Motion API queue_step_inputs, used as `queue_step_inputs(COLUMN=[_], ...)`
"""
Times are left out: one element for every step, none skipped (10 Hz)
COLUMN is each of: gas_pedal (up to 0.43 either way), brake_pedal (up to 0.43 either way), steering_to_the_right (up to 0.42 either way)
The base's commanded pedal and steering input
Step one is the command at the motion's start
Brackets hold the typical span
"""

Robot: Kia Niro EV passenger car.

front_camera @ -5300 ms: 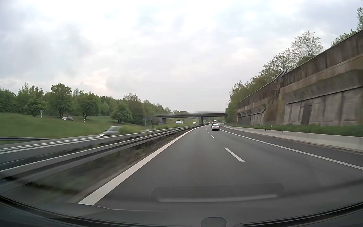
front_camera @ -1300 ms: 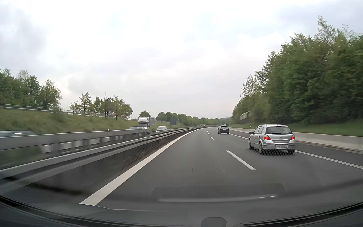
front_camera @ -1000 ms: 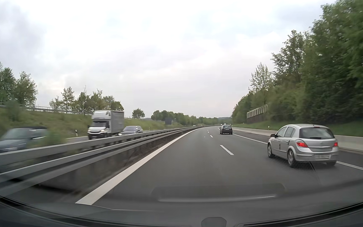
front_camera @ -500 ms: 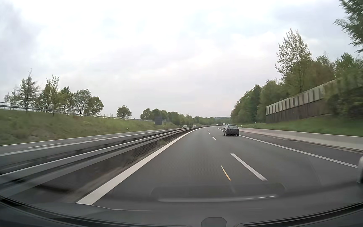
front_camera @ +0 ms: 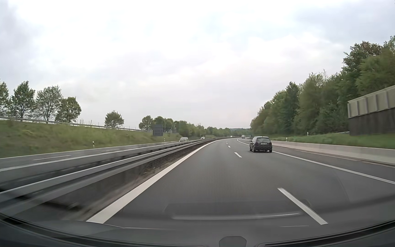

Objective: Follow the waypoints while adhering to traffic rules and regulations

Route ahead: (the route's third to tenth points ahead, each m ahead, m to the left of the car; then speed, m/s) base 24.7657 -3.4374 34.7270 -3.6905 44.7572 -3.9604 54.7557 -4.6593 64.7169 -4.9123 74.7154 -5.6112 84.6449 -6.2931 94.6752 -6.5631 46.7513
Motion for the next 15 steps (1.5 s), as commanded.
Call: queue_step_inputs(gas_pedal=[0.512, 0.520, 0.531, 0.531, 0.531, 0.531, 0.531, 0.520, 0.512, 0.512, 0.512, 0.512, 0.512, 0.512, 0.512], brake_pedal=[0.000, 0.000, 0.000, 0.000, 0.000, 0.000, 0.000, 0.000, 0.000, 0.000, 0.000, 0.000, 0.000, 0.000, 0.000], steering_to_the_right=[0.011, 0.011, 0.011, 0.010, 0.010, 0.010, 0.010, 0.011, 0.010, 0.010, 0.009, 0.009, 0.009, 0.009, 0.009])
